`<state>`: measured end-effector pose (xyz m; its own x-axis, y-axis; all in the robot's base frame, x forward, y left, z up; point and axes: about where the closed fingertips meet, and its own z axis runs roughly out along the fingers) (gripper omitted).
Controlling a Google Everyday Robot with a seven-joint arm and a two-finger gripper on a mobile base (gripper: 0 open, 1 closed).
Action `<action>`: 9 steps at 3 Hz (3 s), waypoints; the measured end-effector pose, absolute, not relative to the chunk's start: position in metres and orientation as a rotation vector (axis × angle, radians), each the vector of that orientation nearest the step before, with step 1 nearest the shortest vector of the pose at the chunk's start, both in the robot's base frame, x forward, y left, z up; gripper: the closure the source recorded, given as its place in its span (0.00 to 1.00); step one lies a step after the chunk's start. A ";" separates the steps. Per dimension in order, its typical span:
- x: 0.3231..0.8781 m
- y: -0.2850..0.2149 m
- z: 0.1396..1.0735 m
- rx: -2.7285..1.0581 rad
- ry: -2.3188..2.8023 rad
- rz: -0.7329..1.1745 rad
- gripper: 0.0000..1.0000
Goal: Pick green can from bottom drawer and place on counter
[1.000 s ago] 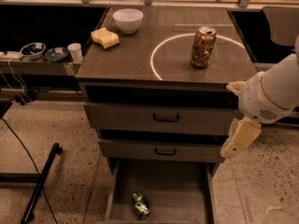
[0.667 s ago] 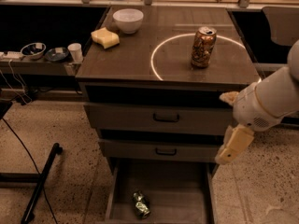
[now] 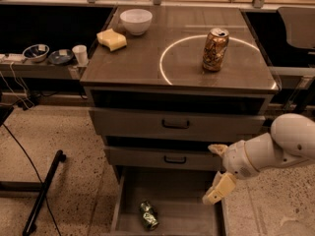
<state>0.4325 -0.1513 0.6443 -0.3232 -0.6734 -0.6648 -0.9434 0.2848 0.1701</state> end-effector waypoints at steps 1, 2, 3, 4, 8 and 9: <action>0.431 -0.149 0.631 -1.457 2.071 0.790 0.00; 0.439 -0.133 0.605 -1.310 2.060 0.783 0.00; 0.414 -0.091 0.550 -1.202 1.988 0.863 0.00; 0.428 -0.081 0.510 -1.137 1.936 0.805 0.00; 0.481 0.001 0.409 -1.131 1.686 0.845 0.00; 0.484 0.023 0.363 -1.174 1.619 0.898 0.00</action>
Offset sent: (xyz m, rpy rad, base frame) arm 0.0294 0.0303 -0.0696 0.1588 -0.0960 -0.2582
